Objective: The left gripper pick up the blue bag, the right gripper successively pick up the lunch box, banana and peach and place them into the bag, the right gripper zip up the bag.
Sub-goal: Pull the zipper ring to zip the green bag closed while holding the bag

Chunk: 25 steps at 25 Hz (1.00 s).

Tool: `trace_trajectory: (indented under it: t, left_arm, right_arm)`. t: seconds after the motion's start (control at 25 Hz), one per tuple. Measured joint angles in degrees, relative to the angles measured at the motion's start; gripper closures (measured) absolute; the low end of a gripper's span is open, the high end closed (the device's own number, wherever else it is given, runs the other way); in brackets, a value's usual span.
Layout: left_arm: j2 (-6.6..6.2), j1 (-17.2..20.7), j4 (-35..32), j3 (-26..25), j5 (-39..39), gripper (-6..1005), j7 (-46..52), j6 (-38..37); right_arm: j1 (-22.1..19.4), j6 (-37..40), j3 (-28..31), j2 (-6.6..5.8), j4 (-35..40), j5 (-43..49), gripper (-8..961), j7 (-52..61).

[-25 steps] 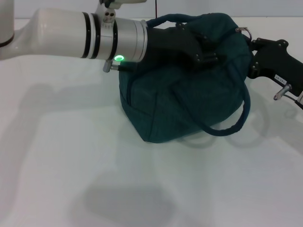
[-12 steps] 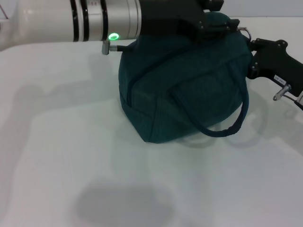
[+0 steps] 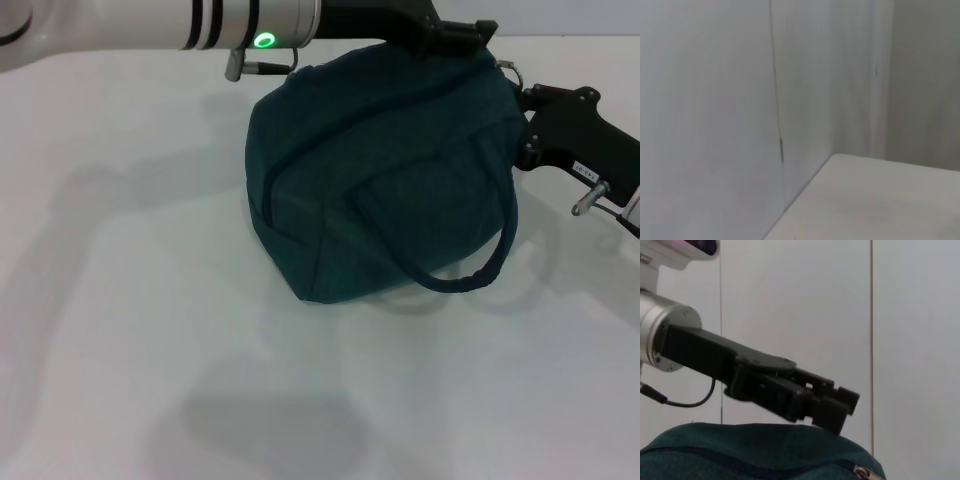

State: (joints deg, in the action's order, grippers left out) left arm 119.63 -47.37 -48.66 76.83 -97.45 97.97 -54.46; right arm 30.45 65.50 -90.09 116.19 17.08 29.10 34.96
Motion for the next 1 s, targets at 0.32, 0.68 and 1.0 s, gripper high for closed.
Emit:
trace_trajectory:
  t: [0.32, 0.68, 1.0]
  left_arm:
    - [-0.04, -1.4, -0.1, 0.3, -7.7, 247, 4.9, 0.2]
    - [0.07, -1.6, -0.5, 1.9, -10.7, 453, 7.8, 0.0]
    - [0.04, -1.5, -0.6, 2.4, -10.9, 712, 6.3, -0.2]
  right_arm:
    - [-0.2, 0.2, -0.3, 0.0, -0.1, 0.0, 936, 0.1]
    - [-0.1, 0.2, -0.8, 0.0, 0.0, -0.1, 936, 0.7]
    - [-0.3, 0.2, -0.8, 0.0, -0.1, -0.1, 936, 0.7]
